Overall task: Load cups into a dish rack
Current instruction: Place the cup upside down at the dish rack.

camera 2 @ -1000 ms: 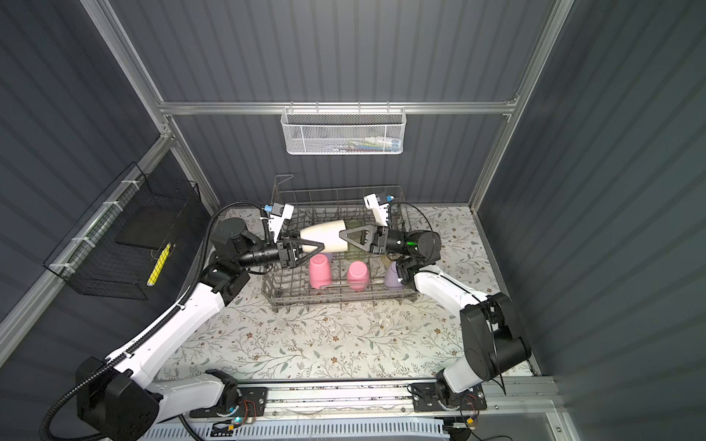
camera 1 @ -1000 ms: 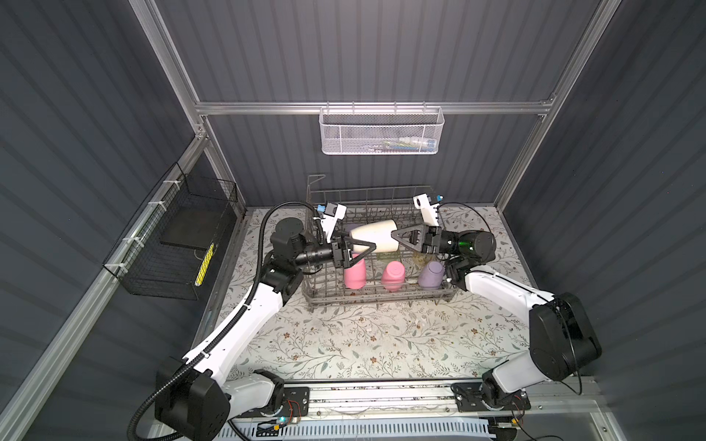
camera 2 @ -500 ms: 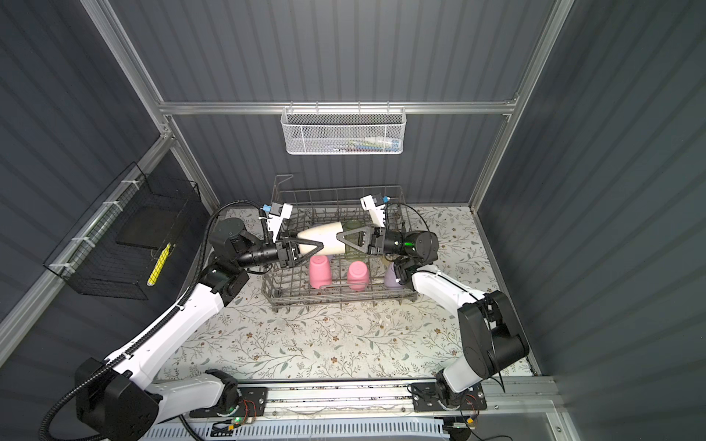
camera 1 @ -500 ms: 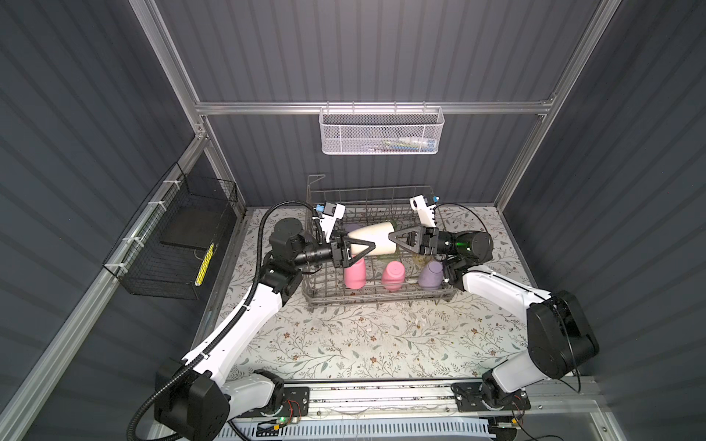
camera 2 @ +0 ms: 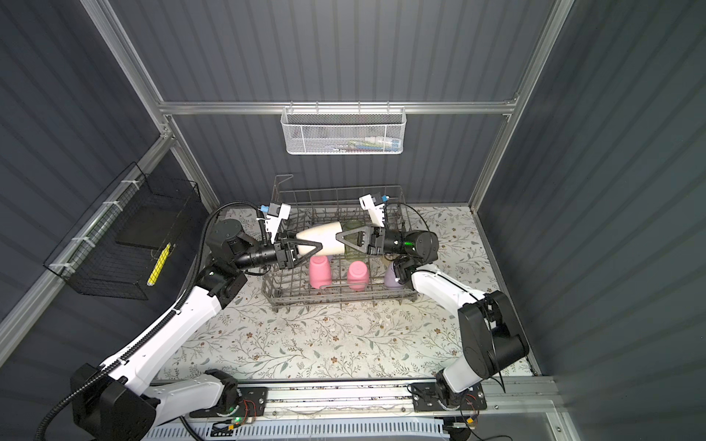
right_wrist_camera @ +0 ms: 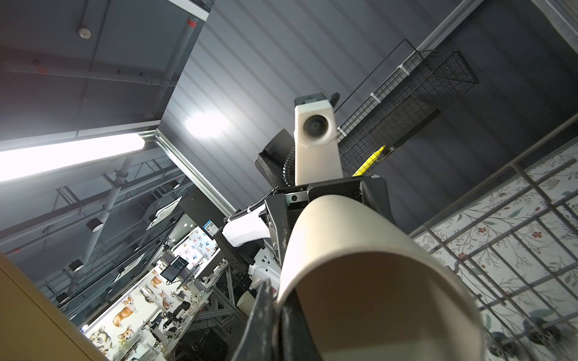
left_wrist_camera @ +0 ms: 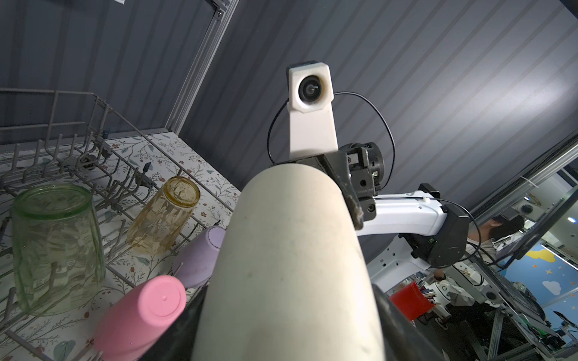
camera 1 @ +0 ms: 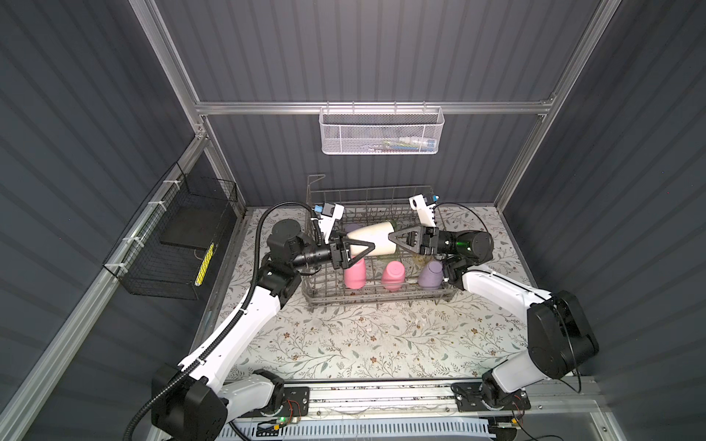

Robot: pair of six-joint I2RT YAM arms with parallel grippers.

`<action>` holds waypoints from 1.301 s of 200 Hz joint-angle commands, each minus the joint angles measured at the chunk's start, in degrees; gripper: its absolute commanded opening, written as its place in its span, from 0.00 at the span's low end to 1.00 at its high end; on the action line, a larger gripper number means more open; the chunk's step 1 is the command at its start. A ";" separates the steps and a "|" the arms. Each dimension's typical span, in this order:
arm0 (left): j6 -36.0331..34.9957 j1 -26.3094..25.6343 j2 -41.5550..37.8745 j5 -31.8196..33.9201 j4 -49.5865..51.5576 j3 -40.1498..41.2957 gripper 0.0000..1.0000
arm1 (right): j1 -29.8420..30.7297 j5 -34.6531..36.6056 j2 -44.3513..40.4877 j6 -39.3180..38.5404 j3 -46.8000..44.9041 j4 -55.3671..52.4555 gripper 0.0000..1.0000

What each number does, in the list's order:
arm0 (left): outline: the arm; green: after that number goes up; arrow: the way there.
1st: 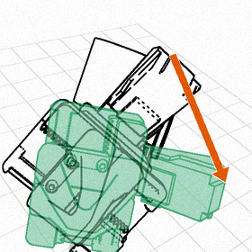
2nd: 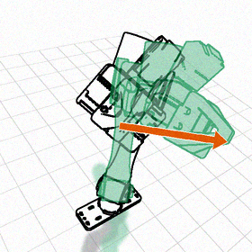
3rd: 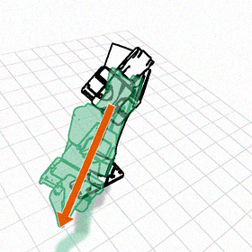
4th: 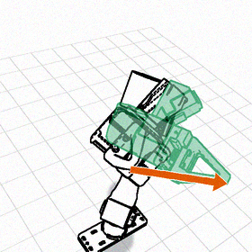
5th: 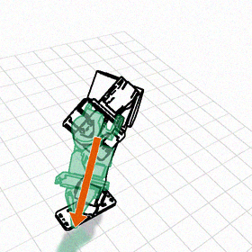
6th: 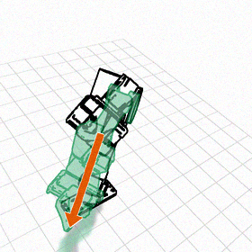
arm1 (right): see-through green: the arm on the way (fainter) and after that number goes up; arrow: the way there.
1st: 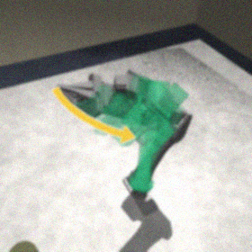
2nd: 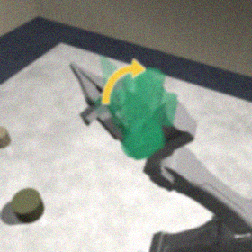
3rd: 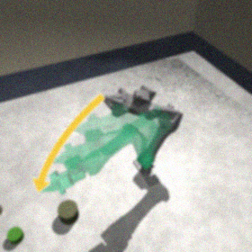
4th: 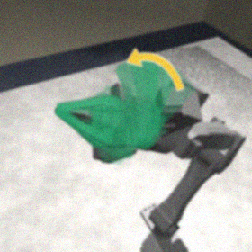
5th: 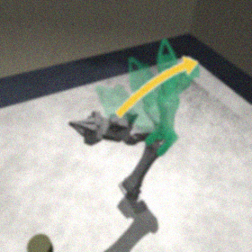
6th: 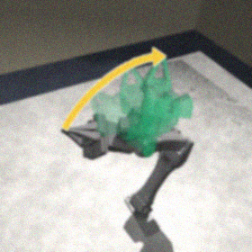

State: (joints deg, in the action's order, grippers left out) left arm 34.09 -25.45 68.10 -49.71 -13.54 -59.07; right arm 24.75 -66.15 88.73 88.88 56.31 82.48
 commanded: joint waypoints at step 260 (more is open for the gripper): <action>-23.49 0.19 24.21 47.24 69.01 -42.98 0.45 | -15.44 4.98 -24.20 -42.87 -10.67 -55.50 0.44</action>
State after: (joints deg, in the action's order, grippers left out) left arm 13.45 -25.41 90.08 -9.04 47.68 -98.67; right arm 9.47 -64.31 68.53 63.72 42.81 49.39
